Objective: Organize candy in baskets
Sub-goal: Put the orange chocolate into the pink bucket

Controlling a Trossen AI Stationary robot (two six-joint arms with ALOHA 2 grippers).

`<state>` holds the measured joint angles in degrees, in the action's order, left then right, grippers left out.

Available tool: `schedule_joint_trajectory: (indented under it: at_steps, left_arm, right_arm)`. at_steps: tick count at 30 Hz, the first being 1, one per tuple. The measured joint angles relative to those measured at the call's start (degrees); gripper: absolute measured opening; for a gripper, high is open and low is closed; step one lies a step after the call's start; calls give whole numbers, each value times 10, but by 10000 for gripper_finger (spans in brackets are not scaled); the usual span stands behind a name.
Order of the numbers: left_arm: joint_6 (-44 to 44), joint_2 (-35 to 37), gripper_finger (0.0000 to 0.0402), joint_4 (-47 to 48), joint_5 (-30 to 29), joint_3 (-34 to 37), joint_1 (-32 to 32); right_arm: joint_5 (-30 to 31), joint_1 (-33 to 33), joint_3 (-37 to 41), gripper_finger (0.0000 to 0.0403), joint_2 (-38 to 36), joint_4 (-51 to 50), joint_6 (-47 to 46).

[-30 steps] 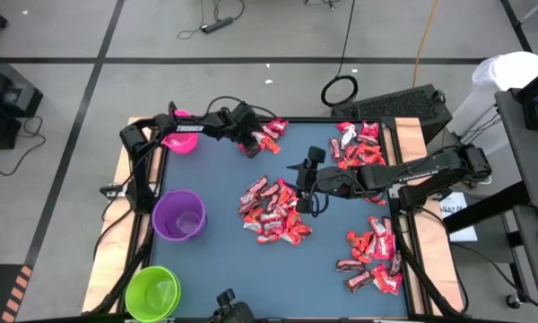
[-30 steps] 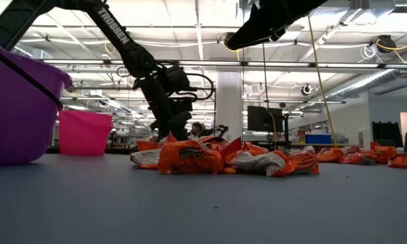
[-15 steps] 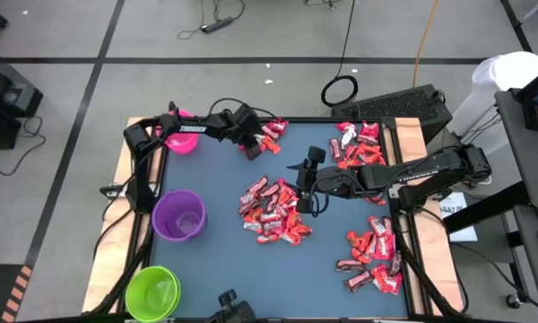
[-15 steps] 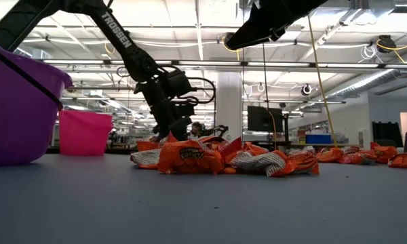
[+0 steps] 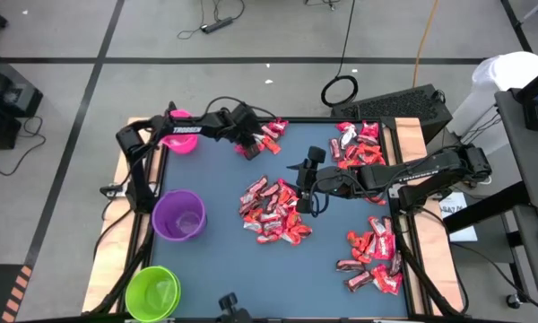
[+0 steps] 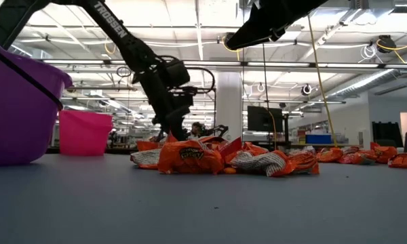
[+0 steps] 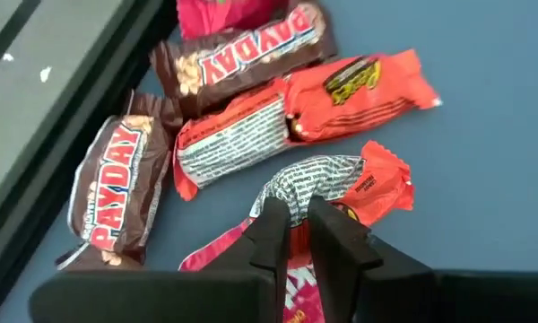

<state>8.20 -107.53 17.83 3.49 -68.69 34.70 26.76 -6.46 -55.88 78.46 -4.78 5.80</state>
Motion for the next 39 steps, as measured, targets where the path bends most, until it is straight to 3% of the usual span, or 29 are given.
schedule_joint_trajectory:
  at_steps: [17, 22, 31, 39]
  left_arm:
    - [-2, 222, 44, 122, -50, -1, -22]
    - [1, 289, 44, 187, -94, -1, -21]
    - [2, 392, 44, 295, -168, -1, 16]
    - [2, 430, 44, 361, -212, -1, 79]
  right_arm:
    - [0, 0, 0, 210, 0, -2, -1]
    - [0, 0, 0, 210, 0, -2, -2]
    - [0, 0, 0, 210, 0, -3, -7]
    - [0, 0, 0, 210, 0, -3, -7]
